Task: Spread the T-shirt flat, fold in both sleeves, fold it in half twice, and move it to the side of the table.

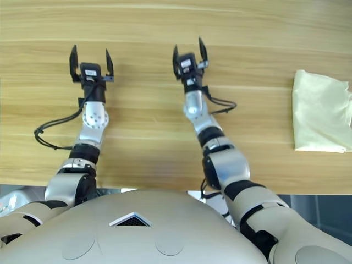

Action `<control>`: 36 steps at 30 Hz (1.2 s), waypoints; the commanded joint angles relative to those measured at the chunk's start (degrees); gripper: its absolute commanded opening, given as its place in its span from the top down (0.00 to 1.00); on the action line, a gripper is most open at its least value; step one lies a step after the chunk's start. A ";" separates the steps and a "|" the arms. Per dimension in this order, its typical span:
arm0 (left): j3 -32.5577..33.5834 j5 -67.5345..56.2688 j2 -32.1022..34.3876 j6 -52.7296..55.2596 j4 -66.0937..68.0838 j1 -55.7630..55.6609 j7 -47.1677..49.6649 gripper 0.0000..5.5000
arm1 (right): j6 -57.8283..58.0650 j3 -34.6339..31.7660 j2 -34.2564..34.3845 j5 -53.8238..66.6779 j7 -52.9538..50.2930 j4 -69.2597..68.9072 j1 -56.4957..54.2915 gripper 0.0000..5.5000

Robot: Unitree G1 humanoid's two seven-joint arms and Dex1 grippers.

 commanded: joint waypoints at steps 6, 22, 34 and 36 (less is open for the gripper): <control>-1.68 -3.62 -2.85 -1.75 -2.35 2.12 0.13 0.23 | 0.28 -0.50 -0.91 2.20 4.65 -8.31 6.37 0.32; -2.83 -11.53 -4.08 -2.75 -1.14 3.26 -9.56 0.10 | -0.95 0.01 -1.37 1.07 4.18 -8.57 7.94 0.32; -1.30 -13.65 -4.52 -1.69 -1.38 3.63 -9.41 0.16 | -1.77 1.07 -1.95 0.31 3.85 -9.41 9.16 0.32; -1.51 -13.72 -4.58 -2.00 -1.87 4.04 -9.81 0.22 | -1.80 1.07 -2.01 0.31 3.85 -9.72 9.37 0.32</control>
